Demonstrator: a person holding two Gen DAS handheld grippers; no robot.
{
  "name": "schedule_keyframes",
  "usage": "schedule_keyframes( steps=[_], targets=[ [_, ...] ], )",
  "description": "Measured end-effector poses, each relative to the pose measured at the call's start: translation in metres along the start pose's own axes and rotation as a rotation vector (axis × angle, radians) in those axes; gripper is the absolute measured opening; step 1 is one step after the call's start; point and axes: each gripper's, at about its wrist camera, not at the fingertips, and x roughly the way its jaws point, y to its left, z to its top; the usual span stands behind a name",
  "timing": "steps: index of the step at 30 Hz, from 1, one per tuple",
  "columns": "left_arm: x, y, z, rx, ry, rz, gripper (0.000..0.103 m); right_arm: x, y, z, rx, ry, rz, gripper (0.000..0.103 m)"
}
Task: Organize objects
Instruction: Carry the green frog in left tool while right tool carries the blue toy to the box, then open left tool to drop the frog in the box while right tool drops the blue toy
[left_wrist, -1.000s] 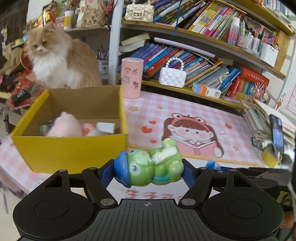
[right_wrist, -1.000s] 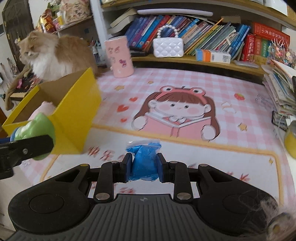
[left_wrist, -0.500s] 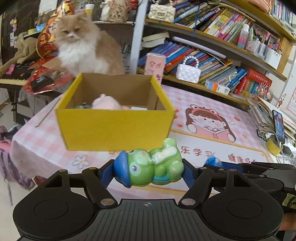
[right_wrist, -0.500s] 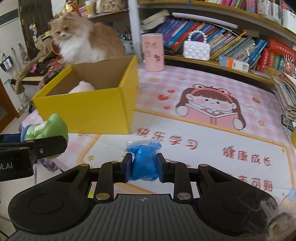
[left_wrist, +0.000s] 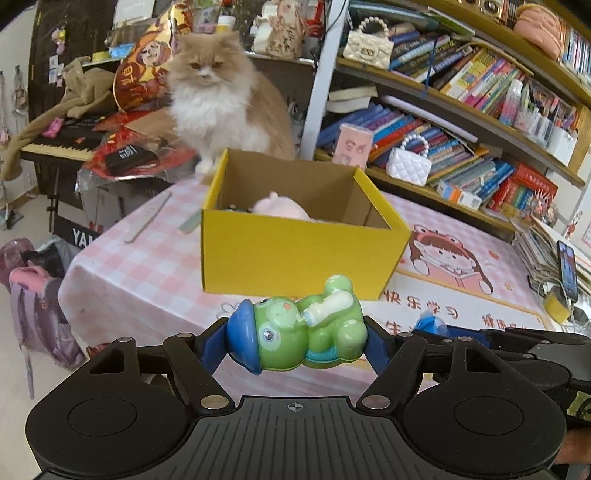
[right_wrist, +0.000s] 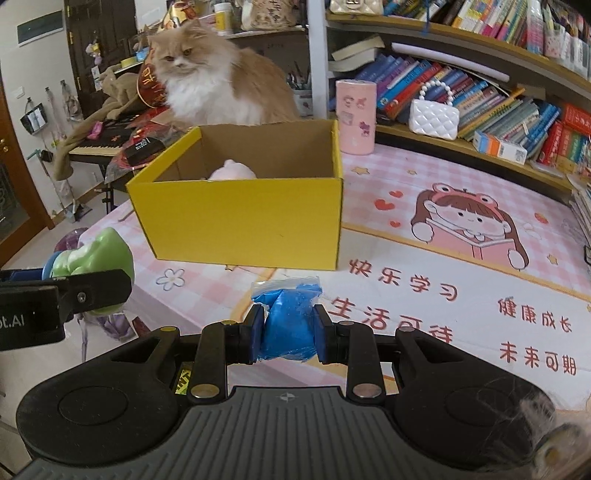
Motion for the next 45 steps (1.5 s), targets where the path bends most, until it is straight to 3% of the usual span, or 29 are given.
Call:
schedule_keyframes(
  steps=[9, 17, 22, 25, 34, 40, 43, 45],
  targets=[
    [0.006, 0.008, 0.027, 0.001, -0.081, -0.004, 0.074, 0.005, 0.013, 0.022, -0.030, -0.020, 0.005, 0.026],
    [0.024, 0.007, 0.061, 0.011, -0.142, 0.016, 0.074, 0.026, 0.012, 0.066, -0.062, -0.073, 0.026, 0.026],
    [0.052, 0.004, 0.091, 0.008, -0.137, 0.004, 0.074, 0.052, 0.005, 0.105, -0.057, -0.118, 0.026, 0.026],
    [0.073, -0.002, 0.106, 0.052, -0.135, 0.057, 0.074, 0.075, 0.002, 0.126, -0.074, -0.134, 0.020, 0.026],
    [0.146, -0.003, 0.118, 0.100, 0.023, 0.117, 0.078, 0.160, -0.001, 0.140, -0.173, 0.022, 0.063, 0.026],
    [0.152, 0.004, 0.114, 0.041, 0.038, 0.088, 0.085, 0.173, 0.006, 0.137, -0.254, 0.032, 0.096, 0.030],
    [0.144, 0.006, 0.115, 0.034, 0.012, 0.089, 0.088, 0.170, 0.007, 0.138, -0.262, 0.018, 0.104, 0.047],
    [0.133, 0.005, 0.118, 0.035, -0.017, 0.085, 0.089, 0.162, 0.007, 0.137, -0.272, -0.003, 0.107, 0.047]
  ],
)
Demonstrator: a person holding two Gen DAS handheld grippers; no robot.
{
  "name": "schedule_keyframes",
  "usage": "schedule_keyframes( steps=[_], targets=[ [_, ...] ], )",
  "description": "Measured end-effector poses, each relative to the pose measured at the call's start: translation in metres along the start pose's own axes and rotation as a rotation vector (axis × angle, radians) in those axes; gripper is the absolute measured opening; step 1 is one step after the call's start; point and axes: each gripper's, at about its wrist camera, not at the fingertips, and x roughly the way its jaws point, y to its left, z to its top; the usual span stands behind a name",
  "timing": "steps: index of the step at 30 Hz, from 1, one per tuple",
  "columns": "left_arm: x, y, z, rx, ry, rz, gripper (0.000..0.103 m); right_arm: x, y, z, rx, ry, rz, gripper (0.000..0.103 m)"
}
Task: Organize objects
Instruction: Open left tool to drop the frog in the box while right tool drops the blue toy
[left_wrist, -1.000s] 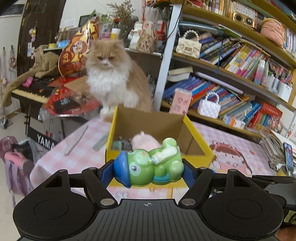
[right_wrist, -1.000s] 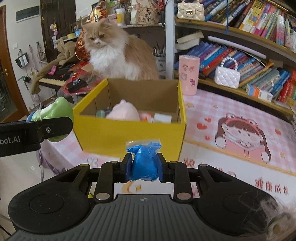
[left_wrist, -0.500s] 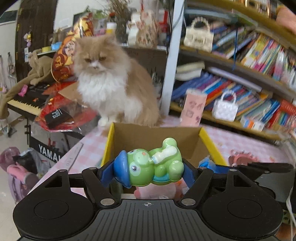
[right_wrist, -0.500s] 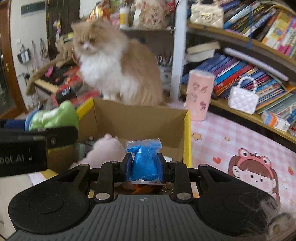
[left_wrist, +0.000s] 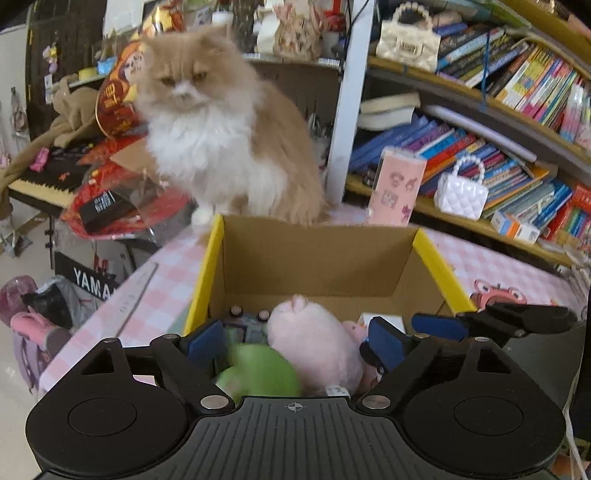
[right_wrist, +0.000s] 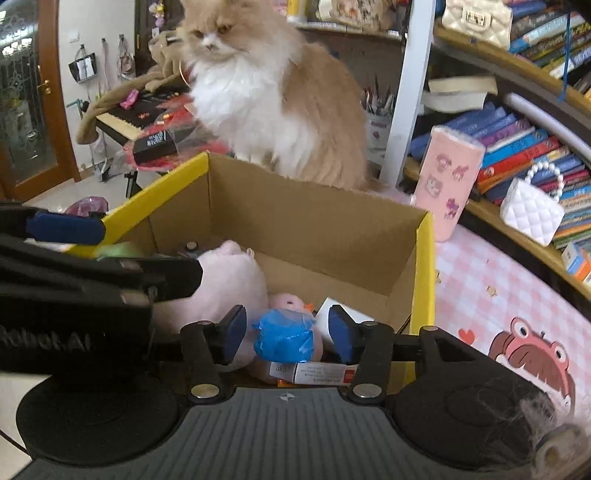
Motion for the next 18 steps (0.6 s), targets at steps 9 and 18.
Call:
schedule_keyframes(
  steps=[9, 18],
  targets=[
    [-0.060, -0.009, 0.003, -0.006, -0.119, -0.043, 0.090, -0.077, 0.001, -0.010, 0.015, -0.140, -0.032, 0.051],
    [-0.092, -0.039, -0.035, 0.045, -0.117, -0.063, 0.090, -0.145, -0.012, -0.068, 0.165, -0.126, -0.205, 0.052]
  ],
)
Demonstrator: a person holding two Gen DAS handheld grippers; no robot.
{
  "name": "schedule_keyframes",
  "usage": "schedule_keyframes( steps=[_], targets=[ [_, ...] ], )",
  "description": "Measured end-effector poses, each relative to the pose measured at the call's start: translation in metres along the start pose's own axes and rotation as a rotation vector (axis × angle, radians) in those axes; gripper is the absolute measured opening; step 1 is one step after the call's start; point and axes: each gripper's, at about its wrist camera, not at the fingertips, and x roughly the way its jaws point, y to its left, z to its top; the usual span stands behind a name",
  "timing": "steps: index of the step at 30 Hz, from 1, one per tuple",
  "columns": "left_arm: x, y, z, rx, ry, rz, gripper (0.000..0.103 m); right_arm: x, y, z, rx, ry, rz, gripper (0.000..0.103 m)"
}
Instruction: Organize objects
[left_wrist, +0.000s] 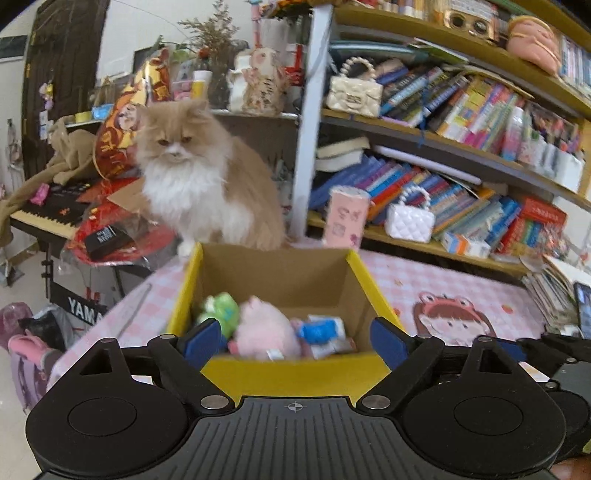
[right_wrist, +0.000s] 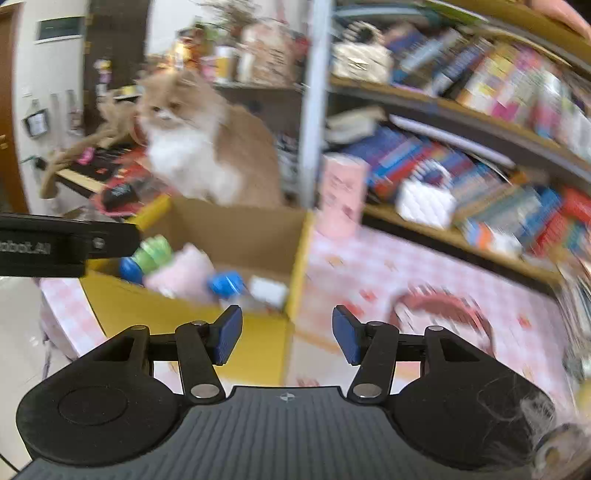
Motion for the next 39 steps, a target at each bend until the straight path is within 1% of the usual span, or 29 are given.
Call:
schedule_keyframes(
  steps=[5, 7, 11, 15, 19, 22, 24, 25, 27, 29, 32, 37, 39],
  targets=[
    [-0.008, -0.025, -0.023, 0.073, 0.039, -0.025, 0.090, -0.027, -0.024, -0.032, 0.132, 0.057, -0.125, 0.052],
    [-0.009, -0.036, -0.032, 0.092, 0.062, -0.045, 0.090, -0.038, -0.029, -0.044, 0.185, 0.063, -0.176, 0.052],
    [-0.008, -0.054, -0.048, 0.130, 0.095, -0.058, 0.090, -0.057, -0.038, -0.067, 0.270, 0.061, -0.279, 0.056],
    [-0.010, -0.066, -0.060, 0.170, 0.109, -0.052, 0.090, -0.071, -0.045, -0.086, 0.325, 0.074, -0.341, 0.057],
    [-0.013, -0.072, -0.067, 0.168, 0.122, -0.055, 0.091, -0.080, -0.048, -0.096, 0.346, 0.085, -0.363, 0.057],
    [-0.015, -0.078, -0.071, 0.187, 0.126, -0.063, 0.091, -0.083, -0.050, -0.099, 0.358, 0.082, -0.372, 0.057],
    [-0.017, -0.080, -0.073, 0.194, 0.128, -0.058, 0.092, -0.084, -0.049, -0.099, 0.360, 0.082, -0.372, 0.057],
    [-0.017, -0.080, -0.074, 0.189, 0.130, -0.056, 0.095, -0.083, -0.048, -0.099, 0.358, 0.085, -0.371, 0.057],
    [-0.019, -0.079, -0.074, 0.166, 0.136, -0.059, 0.096, -0.084, -0.044, -0.099, 0.340, 0.092, -0.373, 0.057],
    [-0.020, -0.080, -0.075, 0.162, 0.138, -0.082, 0.096, -0.086, -0.038, -0.098, 0.308, 0.084, -0.367, 0.060],
    [-0.022, -0.082, -0.076, 0.176, 0.129, -0.067, 0.097, -0.087, -0.033, -0.097, 0.277, 0.077, -0.374, 0.063],
    [-0.022, -0.080, -0.076, 0.166, 0.140, -0.075, 0.098, -0.088, -0.034, -0.097, 0.286, 0.081, -0.374, 0.069],
    [-0.021, -0.079, -0.077, 0.161, 0.152, -0.073, 0.099, -0.087, -0.035, -0.098, 0.291, 0.087, -0.381, 0.074]
  ],
)
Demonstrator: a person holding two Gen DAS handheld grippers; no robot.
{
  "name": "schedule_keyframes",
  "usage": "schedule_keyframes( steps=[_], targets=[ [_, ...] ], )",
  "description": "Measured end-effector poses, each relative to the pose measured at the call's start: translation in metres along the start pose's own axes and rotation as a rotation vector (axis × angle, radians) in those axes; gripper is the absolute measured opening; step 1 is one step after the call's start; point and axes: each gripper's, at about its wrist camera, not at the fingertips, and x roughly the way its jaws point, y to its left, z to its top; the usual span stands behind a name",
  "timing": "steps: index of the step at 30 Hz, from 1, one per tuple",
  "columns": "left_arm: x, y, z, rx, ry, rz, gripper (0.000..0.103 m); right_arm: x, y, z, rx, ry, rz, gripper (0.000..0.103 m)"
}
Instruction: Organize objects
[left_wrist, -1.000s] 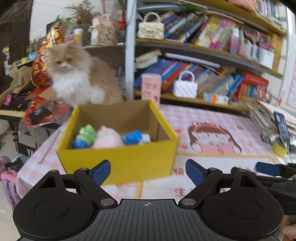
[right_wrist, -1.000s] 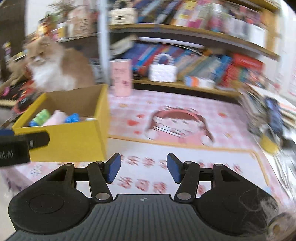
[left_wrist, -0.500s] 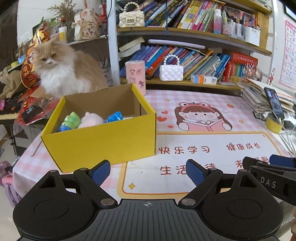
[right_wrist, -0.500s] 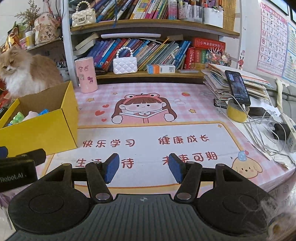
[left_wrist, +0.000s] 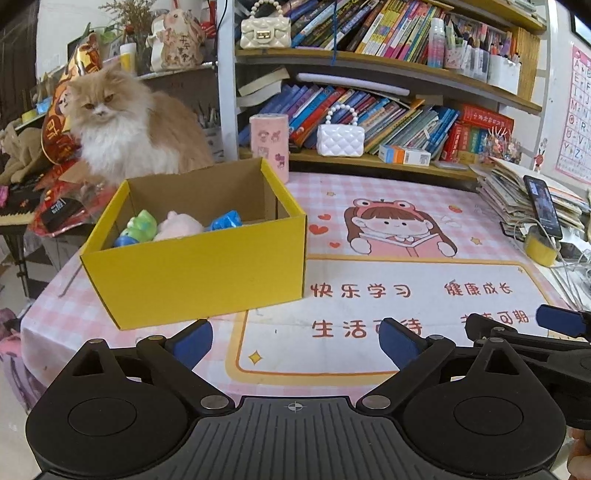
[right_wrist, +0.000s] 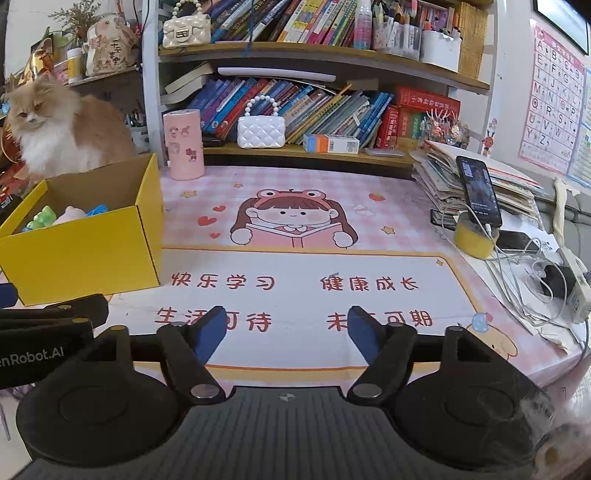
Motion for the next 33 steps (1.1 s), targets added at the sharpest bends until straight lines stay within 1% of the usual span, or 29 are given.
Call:
schedule_keyframes(
  steps=[3, 5, 11, 15, 22, 27, 33],
  targets=[
    [0.002, 0.002, -0.001, -0.008, 0.017, 0.005, 0.099, 0.000, -0.001, 0.000, 0.009, 0.007, -0.006, 0.080],
    [0.003, 0.003, -0.002, -0.010, 0.025, 0.010, 0.099, 0.001, -0.001, -0.001, 0.009, 0.012, -0.026, 0.089],
    [0.002, 0.003, -0.003, -0.008, 0.032, 0.023, 0.101, 0.004, -0.002, -0.003, 0.019, 0.030, -0.061, 0.101],
    [0.005, 0.005, -0.003, -0.025, 0.043, 0.026, 0.102, 0.007, -0.001, -0.003, 0.022, 0.042, -0.079, 0.101],
    [0.012, 0.006, -0.003, -0.089, 0.057, 0.078, 0.102, 0.012, 0.006, -0.001, 0.011, 0.045, -0.127, 0.102],
    [0.014, 0.007, -0.004, -0.103, 0.072, 0.099, 0.102, 0.016, 0.006, 0.001, 0.047, 0.057, -0.128, 0.102],
    [0.012, 0.007, -0.006, -0.100, 0.078, 0.103, 0.102, 0.014, 0.008, 0.000, 0.041, 0.057, -0.127, 0.103]
  ],
)
